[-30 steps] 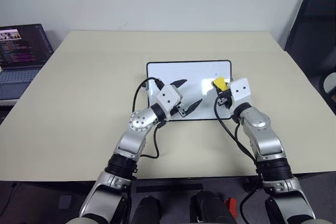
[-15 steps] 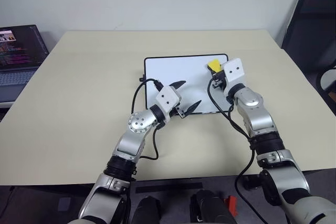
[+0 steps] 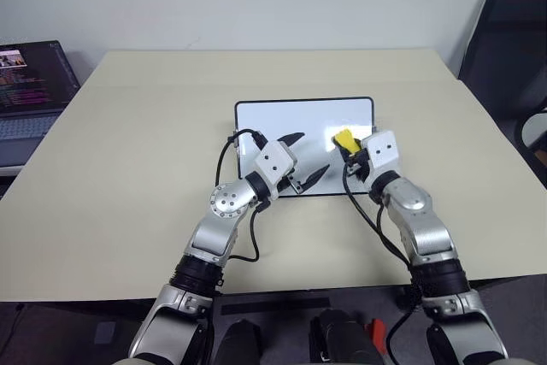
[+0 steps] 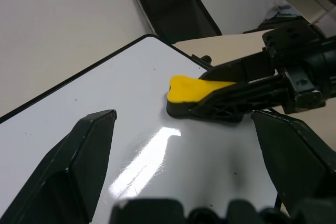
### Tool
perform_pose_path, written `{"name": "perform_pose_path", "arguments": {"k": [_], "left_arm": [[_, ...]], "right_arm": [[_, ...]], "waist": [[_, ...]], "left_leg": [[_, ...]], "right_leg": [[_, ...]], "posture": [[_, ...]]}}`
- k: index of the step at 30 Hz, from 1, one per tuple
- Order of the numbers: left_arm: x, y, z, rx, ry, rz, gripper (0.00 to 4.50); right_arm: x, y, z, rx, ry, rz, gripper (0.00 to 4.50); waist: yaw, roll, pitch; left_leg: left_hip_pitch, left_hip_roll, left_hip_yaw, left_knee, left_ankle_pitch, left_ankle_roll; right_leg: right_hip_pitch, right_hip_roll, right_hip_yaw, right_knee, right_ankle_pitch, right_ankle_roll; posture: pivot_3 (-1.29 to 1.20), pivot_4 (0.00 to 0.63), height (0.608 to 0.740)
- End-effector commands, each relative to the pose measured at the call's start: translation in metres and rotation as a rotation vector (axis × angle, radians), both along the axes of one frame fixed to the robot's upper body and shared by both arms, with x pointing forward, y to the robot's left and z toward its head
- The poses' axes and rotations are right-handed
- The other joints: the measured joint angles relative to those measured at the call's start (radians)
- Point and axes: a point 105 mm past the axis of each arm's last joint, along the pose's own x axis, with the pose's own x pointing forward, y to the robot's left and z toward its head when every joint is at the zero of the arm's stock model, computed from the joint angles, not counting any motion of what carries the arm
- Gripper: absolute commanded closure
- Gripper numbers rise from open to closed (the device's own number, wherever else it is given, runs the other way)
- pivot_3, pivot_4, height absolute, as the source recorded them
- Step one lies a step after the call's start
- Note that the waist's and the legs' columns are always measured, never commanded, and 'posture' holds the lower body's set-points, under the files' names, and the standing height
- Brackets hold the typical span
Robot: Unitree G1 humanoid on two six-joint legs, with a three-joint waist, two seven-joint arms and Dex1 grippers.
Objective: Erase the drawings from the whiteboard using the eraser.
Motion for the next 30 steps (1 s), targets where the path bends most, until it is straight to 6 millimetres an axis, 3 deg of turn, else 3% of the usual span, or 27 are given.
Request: {"name": "perform_pose_path", "arguments": {"k": [1,10,16,20,24,30], "left_arm": [[-0.003,-0.002,0.014,-0.015,-0.05,-0.01,0.0],[-0.002,-0.001,0.013,-0.013,-0.048,-0.003,0.0],[-0.001,0.016,0.013,-0.005,-0.051,0.073,0.0],[-0.013,0.036,0.009,-0.01,-0.029,0.141,0.0],[-0.042,0.051,-0.017,0.028,0.042,0.199,0.0],[-0.054,0.071,-0.038,0.016,0.123,0.34,0.0]], "right_arm": [[-0.002,0.003,-0.008,0.005,0.052,0.013,3.37],[0.009,-0.011,0.005,-0.005,0.004,-0.033,3.37],[0.009,-0.011,0.013,0.003,-0.025,-0.027,3.37],[0.004,-0.003,0.022,0.015,-0.064,0.009,3.37],[-0.007,0.011,0.03,0.009,-0.103,0.078,3.37],[-0.013,0.034,0.041,0.032,-0.164,0.163,3.37]], "waist": [[0.0,0.0,0.0],[-0.001,0.0,0.001],[-0.001,-0.001,0.001],[-0.003,-0.001,0.003],[-0.002,-0.001,0.004],[0.011,-0.001,0.005]], "left_leg": [[0.0,0.0,0.0,0.0,0.0,0.0],[0.0,0.0,0.0,0.0,0.0,0.0],[0.0,0.0,0.0,0.0,0.0,0.0],[0.0,0.0,0.0,-0.002,0.0,0.0],[-0.001,0.001,-0.001,-0.007,0.0,0.0],[-0.003,0.001,-0.001,-0.012,0.0,0.0]], "right_leg": [[0.0,0.0,0.0,0.0,0.0,0.0],[0.0,0.0,0.0,0.0,0.0,0.0],[0.0,0.0,0.001,0.0,0.0,0.0],[-0.001,0.0,0.002,-0.001,0.0,0.0],[-0.003,-0.001,0.003,-0.004,0.0,0.0],[-0.006,-0.002,0.002,-0.007,-0.001,0.0]], "posture": [[0.0,0.15,0.74],[0.0,0.15,0.74],[0.0,0.15,0.74],[0.0,0.15,0.74],[0.0,0.15,0.74],[0.0,0.15,0.74]]}}
